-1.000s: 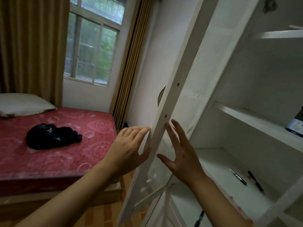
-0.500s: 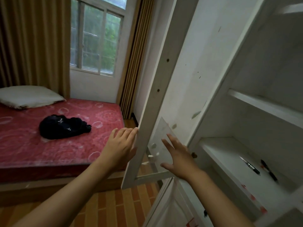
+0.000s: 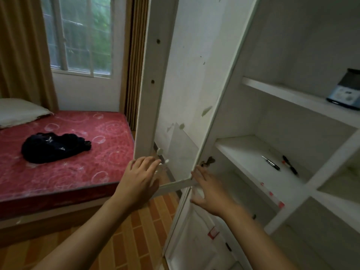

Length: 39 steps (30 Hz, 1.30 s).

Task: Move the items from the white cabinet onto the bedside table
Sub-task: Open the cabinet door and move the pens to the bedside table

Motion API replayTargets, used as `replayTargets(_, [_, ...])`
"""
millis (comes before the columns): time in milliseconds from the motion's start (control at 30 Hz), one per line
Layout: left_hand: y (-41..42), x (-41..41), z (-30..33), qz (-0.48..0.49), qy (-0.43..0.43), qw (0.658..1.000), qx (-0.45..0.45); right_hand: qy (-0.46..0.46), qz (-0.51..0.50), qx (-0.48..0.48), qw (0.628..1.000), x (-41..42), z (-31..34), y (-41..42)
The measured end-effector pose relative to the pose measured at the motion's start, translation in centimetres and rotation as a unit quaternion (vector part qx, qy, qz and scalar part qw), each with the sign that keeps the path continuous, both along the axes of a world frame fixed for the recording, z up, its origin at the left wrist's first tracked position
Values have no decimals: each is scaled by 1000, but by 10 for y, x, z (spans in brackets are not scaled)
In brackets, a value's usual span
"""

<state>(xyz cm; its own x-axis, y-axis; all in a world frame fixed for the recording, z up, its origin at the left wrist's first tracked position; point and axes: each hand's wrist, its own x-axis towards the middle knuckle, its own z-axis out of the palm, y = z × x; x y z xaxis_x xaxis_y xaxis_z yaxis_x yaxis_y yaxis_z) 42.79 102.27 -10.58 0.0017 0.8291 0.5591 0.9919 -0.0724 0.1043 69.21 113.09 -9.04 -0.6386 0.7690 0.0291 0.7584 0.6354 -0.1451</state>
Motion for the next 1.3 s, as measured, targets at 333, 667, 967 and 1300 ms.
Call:
replayTargets(333, [17, 111, -41, -42, -26, 995, -88, -11, -95, -88, 992, 120, -56, -30])
replayTargets(667, [54, 178, -80, -105, -23, 982, -153, 46, -159, -146, 975, 167, -104, -26])
replayTargets(967, [147, 195, -133, -214, -49, 953, -210, 60, -274, -186, 942, 157, -155, 19])
replayTargets(1300, [211, 205, -190, -314, -32, 916, -249, 52, -425, -165, 889, 141, -193, 59])
